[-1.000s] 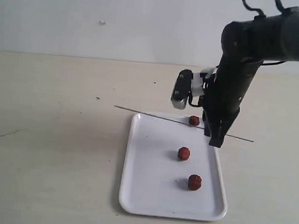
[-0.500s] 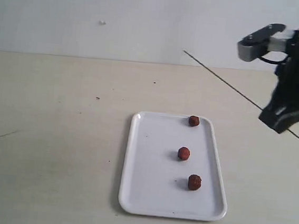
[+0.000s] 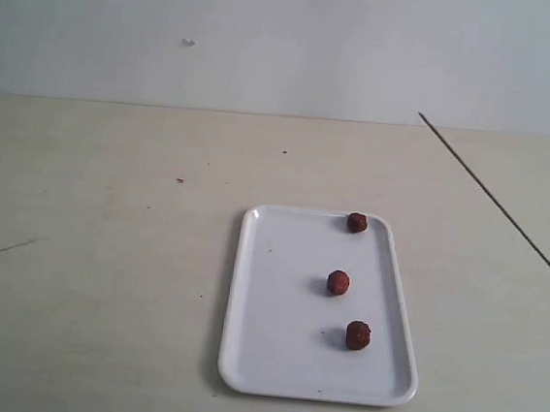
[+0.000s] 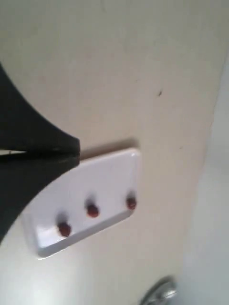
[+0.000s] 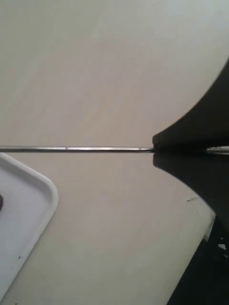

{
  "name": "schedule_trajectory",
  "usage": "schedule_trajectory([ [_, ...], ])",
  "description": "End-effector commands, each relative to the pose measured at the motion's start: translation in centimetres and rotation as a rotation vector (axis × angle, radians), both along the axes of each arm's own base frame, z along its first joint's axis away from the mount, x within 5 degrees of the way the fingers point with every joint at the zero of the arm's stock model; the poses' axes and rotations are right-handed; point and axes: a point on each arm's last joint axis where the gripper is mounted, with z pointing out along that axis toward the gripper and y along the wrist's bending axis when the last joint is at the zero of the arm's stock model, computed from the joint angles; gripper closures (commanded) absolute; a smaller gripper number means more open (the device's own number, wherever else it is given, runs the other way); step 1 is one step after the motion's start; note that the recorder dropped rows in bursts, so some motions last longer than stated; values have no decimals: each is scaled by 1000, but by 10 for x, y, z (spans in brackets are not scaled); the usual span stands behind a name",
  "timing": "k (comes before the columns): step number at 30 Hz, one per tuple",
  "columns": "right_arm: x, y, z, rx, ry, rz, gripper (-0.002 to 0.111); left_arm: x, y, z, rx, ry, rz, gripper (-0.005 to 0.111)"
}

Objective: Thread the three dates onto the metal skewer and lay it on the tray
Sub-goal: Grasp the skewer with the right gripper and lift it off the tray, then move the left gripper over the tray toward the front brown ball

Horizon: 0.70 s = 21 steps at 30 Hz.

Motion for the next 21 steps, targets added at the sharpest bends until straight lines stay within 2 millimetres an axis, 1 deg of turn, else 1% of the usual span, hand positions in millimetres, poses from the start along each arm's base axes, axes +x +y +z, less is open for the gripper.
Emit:
schedule_trajectory([
  [1,-9,0,2,23,-32,2,108,36,-21,15,121,237,-290,107],
  [2,-11,0,2,36,-35,1,108,49,-25,20,162,282,-358,107],
  [4,-11,2,2,56,-35,2,108,64,-29,24,232,335,-496,107],
  [5,-11,3,2,65,-38,0,108,74,-31,28,286,361,-592,107],
  [8,-11,4,2,76,-36,-1,108,104,-38,30,422,277,-700,107],
  [10,-11,5,2,85,-35,-2,108,116,-46,26,491,241,-784,107],
  [12,-11,5,2,87,-35,-2,108,123,-56,19,577,170,-921,107],
  [14,-11,5,2,85,-35,-2,108,129,-73,10,677,106,-1065,107],
  [16,-11,4,2,86,-34,-8,108,134,-90,-1,748,102,-1129,107],
  [18,-11,4,2,84,-34,-8,108,133,-111,-16,801,120,-1215,107],
  [21,-11,4,2,89,-32,-27,108,126,-144,-33,801,126,-1311,107],
])
